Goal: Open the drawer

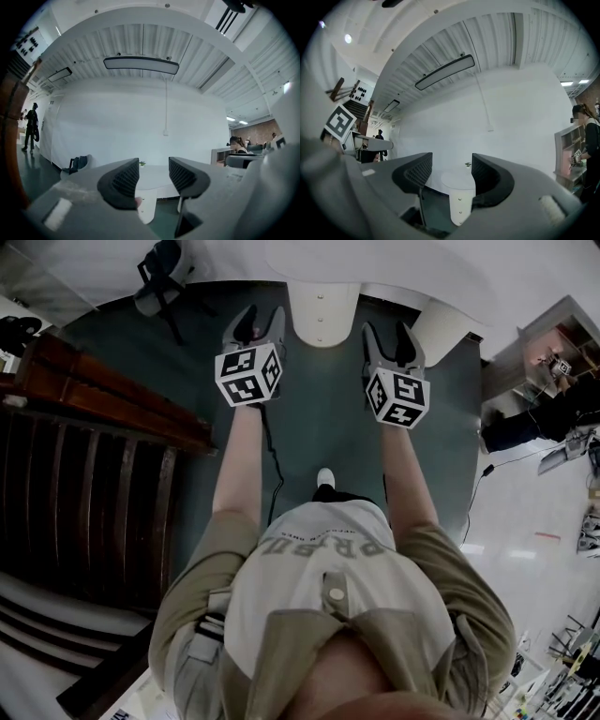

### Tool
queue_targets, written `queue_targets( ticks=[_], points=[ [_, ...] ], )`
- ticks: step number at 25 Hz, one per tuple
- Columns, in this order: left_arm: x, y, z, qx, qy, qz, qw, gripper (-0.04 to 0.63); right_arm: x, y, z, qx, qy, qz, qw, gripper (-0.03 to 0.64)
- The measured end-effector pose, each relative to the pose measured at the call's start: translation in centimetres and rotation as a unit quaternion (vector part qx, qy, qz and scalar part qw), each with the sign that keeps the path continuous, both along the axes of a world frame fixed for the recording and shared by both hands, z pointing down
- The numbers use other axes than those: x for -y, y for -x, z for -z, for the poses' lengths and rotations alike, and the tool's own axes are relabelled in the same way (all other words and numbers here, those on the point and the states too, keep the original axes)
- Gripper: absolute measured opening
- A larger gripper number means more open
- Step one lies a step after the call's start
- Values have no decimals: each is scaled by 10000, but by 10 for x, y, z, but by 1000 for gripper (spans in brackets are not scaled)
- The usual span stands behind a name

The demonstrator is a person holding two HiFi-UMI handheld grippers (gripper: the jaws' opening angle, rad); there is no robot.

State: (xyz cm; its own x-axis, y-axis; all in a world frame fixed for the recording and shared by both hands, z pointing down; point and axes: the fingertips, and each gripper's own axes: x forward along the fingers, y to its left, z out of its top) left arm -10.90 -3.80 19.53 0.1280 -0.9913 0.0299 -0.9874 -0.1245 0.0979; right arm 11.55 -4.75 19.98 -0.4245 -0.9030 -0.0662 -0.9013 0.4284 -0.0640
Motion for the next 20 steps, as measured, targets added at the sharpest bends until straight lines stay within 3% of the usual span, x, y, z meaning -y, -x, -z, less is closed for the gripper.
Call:
queue_targets(
  ticks=[8, 20],
  points=[
    [70, 0, 4, 48, -40, 151, 9999, 209, 79, 2, 10, 46, -110, 138, 9998, 252],
    [99, 9, -24, 137, 174, 351, 9991, 209, 118, 8, -11, 62, -3, 276, 9996, 252]
  ],
)
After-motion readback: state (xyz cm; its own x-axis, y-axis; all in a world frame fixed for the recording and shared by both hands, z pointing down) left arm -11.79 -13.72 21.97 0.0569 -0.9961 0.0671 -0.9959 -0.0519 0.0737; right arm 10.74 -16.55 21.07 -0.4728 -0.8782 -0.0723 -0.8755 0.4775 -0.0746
